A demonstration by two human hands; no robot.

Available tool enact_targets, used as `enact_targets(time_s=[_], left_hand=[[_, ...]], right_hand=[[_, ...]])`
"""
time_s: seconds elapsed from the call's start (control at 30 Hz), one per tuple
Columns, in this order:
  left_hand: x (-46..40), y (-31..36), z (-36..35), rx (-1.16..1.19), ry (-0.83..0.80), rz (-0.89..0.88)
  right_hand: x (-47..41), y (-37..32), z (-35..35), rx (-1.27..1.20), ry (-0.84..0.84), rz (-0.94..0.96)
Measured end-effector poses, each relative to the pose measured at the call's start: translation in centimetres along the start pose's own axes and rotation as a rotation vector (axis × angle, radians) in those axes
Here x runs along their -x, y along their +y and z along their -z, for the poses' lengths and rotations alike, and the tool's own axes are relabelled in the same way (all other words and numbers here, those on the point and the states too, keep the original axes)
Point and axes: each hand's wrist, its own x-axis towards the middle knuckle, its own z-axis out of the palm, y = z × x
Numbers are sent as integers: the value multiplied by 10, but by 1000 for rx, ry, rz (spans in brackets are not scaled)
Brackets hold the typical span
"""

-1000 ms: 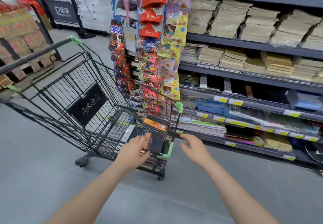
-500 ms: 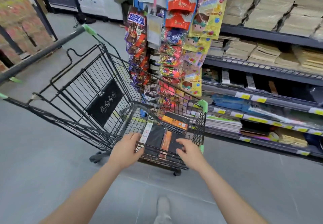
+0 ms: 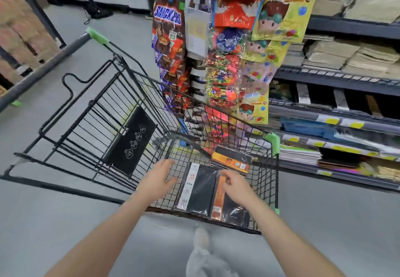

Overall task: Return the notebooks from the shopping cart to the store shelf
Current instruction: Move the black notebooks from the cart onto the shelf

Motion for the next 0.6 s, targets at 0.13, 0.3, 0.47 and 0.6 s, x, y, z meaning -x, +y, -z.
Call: enact_targets(time_s=[0.13,0.3,0.47,0.6], left_hand=[[-40,-17,-5,32,-59,64],[-101,-60,-58,56,-222,127],[-148,-96,-137,-74,-458,91],[-166,-102,-180,-52,-510,-11]], right_hand=[[-33,-1,-12,-42,-52,-44],[-90,17,-54,-195,-40,-220],[-140,38,-112,-293,-104,-397],[-168,54,-146,-268,-132,-477]])
